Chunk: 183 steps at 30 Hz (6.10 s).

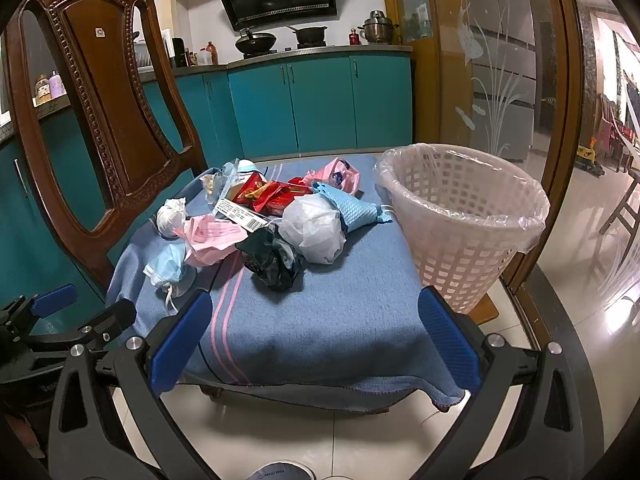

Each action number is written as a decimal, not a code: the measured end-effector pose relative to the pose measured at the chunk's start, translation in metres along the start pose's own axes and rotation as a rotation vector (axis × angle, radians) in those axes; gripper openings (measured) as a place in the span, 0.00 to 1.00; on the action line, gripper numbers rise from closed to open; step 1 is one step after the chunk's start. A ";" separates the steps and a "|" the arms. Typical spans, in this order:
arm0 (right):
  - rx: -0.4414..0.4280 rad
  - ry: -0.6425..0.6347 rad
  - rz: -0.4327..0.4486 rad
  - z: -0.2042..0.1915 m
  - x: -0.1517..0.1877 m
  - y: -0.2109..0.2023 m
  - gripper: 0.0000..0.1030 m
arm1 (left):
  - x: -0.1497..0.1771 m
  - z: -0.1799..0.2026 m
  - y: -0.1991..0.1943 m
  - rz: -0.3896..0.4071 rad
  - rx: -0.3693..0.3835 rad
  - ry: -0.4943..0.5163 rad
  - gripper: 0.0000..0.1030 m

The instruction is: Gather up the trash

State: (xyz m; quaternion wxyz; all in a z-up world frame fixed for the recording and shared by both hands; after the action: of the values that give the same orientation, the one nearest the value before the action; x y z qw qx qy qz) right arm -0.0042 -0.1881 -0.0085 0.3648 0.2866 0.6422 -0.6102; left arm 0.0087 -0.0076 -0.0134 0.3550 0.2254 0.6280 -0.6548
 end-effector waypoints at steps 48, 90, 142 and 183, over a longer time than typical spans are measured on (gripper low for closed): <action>0.000 0.002 -0.001 0.003 0.002 0.000 0.98 | 0.004 0.001 -0.001 -0.017 -0.002 0.010 0.97; -0.031 0.020 -0.017 0.009 0.001 0.004 0.98 | 0.005 -0.008 0.029 -0.072 0.040 0.083 0.97; -0.230 -0.142 -0.023 -0.027 -0.029 0.034 0.22 | -0.042 -0.031 0.011 0.029 0.177 -0.044 0.11; -0.204 -0.135 -0.063 -0.013 -0.019 0.043 0.22 | -0.031 -0.025 0.031 -0.023 0.124 -0.013 0.12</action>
State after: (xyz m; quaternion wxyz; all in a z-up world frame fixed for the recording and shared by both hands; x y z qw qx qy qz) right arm 0.0399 -0.1697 -0.0183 0.4152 0.1861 0.6835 -0.5709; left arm 0.0483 0.0234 -0.0137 0.3368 0.2356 0.5864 -0.6980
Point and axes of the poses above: each gripper's, at about its wrist camera, not at the fingertips, and y roughly the way its jaws point, z to its right, x to its underside, the point moved 1 cm from there along y, roughly the way its jaws point, and after that the axes turned 7 degrees about -y, right-handed, at the moved point
